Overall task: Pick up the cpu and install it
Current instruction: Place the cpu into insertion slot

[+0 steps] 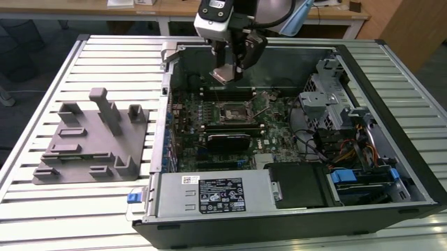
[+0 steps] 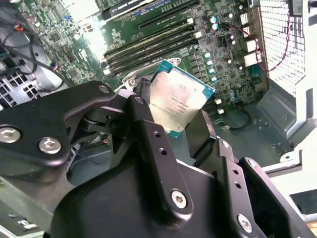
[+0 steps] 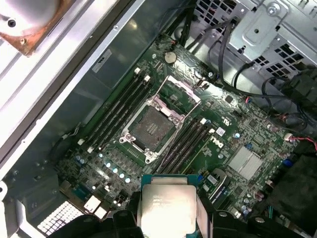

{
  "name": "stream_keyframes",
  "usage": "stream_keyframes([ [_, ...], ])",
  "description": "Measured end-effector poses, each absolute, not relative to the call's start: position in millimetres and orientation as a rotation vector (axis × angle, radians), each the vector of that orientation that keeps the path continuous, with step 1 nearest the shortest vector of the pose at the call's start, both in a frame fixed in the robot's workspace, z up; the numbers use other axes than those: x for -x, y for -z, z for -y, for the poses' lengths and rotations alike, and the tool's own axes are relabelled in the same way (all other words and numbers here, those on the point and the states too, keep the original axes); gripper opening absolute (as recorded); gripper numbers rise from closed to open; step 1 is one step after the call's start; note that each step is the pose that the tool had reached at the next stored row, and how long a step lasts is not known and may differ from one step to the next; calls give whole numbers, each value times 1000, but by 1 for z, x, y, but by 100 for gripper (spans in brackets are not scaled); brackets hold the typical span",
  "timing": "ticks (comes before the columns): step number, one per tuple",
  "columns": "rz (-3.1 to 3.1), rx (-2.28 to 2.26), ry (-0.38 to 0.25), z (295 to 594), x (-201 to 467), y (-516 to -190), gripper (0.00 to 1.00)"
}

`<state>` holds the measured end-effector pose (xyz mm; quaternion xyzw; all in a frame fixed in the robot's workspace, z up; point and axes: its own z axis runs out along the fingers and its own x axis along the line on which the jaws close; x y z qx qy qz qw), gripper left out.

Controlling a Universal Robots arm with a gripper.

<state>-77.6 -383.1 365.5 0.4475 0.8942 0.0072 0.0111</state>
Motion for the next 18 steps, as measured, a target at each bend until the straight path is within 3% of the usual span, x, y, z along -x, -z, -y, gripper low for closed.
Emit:
stream_keyframes([
  [18, -2678, -1597, -20, 383, 78, -364, 53],
])
